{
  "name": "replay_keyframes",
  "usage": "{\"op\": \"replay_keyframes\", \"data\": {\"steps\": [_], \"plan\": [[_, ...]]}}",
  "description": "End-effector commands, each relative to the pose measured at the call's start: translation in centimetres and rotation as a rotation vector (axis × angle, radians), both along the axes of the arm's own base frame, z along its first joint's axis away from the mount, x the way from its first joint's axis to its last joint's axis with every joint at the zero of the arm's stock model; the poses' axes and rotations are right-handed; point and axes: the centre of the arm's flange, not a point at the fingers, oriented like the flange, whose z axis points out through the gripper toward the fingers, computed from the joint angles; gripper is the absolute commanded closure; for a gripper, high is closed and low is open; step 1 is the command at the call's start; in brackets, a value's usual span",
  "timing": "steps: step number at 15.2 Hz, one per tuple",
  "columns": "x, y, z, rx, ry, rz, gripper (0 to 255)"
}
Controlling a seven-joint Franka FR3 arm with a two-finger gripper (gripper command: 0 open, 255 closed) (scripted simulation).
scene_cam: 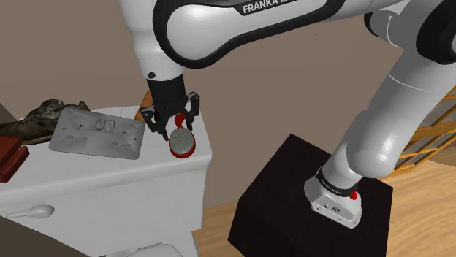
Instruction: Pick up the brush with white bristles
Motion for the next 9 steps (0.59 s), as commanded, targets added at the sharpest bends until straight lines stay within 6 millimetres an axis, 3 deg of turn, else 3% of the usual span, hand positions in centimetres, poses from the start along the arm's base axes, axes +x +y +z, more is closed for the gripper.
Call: {"op": "replay_keyframes", "data": {"steps": [1, 4, 9], "plan": [[0.0, 0.0, -0.1, 0.0, 0.002, 0.001, 255], [-0.1, 0.0, -0.2, 0.0, 0.002, 0.001, 255], [-0.1, 0.0, 2.5, 0.0, 0.002, 0.001, 255]]}}
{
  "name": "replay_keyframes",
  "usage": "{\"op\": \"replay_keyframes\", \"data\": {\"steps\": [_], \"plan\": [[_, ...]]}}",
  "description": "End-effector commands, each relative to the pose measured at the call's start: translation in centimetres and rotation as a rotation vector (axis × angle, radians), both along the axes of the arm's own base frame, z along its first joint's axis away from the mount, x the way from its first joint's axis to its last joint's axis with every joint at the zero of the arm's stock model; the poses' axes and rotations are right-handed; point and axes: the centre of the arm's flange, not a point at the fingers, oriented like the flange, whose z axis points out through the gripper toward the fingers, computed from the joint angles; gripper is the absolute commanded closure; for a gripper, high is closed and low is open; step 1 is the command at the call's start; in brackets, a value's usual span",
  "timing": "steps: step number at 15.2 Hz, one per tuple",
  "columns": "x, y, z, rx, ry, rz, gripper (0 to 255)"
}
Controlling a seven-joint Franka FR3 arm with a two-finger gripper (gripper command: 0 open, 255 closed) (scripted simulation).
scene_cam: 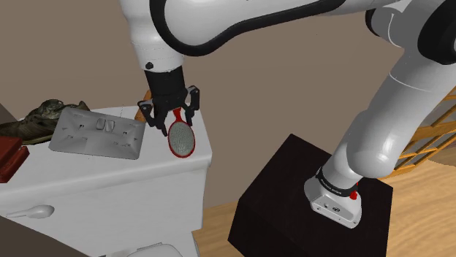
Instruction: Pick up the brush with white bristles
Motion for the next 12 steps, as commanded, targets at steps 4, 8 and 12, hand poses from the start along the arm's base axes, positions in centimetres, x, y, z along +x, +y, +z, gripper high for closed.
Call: {"op": "replay_keyframes", "data": {"steps": [4, 8, 12], "plan": [[0.0, 0.0, 2.7, 0.0, 0.0, 0.0, 255], [0.0, 0.0, 4.8, 0.0, 0.0, 0.0, 255], [0.0, 0.0, 5.9, 0.0, 0.0, 0.0, 255]]}}
